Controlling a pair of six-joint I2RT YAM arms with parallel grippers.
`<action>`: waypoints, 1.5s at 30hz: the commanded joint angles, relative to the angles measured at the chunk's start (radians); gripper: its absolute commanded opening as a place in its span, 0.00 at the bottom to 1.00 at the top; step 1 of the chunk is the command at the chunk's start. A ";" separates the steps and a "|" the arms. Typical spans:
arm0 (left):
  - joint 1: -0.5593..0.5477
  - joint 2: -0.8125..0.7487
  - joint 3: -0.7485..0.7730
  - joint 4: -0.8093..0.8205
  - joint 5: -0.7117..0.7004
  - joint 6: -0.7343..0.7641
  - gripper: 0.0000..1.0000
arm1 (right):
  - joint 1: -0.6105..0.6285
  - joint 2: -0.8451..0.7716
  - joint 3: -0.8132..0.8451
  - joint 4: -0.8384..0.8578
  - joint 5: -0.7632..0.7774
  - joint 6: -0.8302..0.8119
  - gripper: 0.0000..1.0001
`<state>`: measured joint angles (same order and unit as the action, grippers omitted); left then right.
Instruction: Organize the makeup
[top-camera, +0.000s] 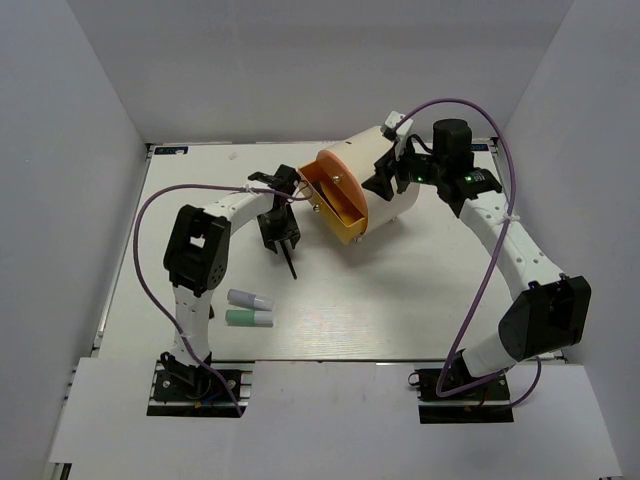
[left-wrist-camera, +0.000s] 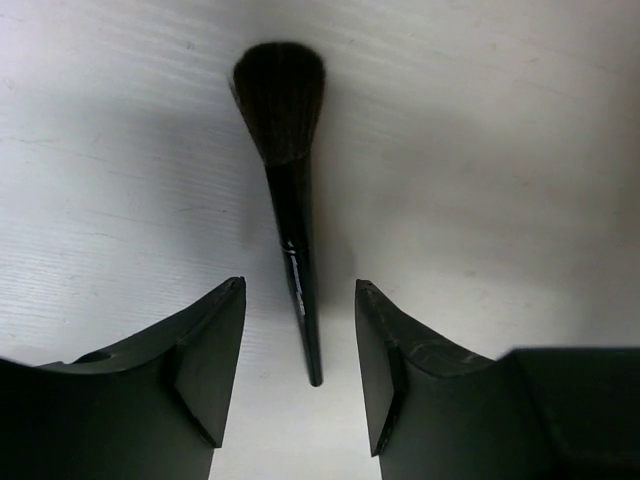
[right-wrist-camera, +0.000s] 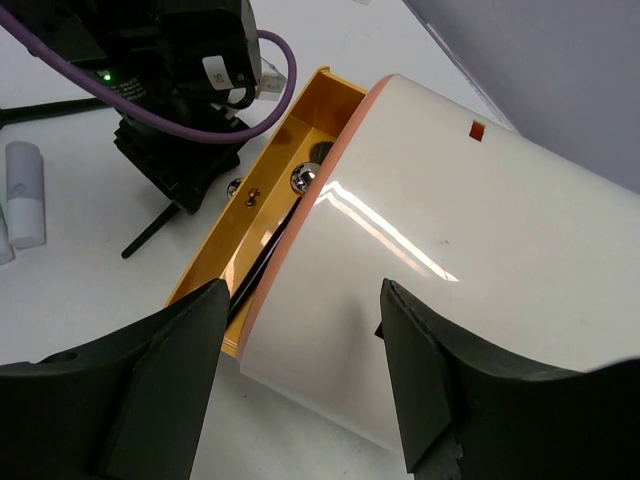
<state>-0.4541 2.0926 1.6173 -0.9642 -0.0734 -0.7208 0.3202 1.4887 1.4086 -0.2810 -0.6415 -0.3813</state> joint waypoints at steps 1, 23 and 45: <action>-0.009 -0.019 -0.028 0.021 -0.040 0.011 0.58 | -0.006 -0.031 -0.002 0.036 -0.001 0.015 0.68; 0.011 -0.212 -0.117 0.027 0.041 0.061 0.09 | -0.035 -0.030 -0.007 0.045 -0.012 0.039 0.67; 0.020 -0.378 -0.086 0.687 0.491 -0.263 0.10 | -0.049 -0.041 -0.023 0.055 -0.009 0.050 0.42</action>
<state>-0.4343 1.7191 1.5757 -0.4488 0.3729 -0.8452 0.2787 1.4879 1.3899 -0.2600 -0.6434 -0.3393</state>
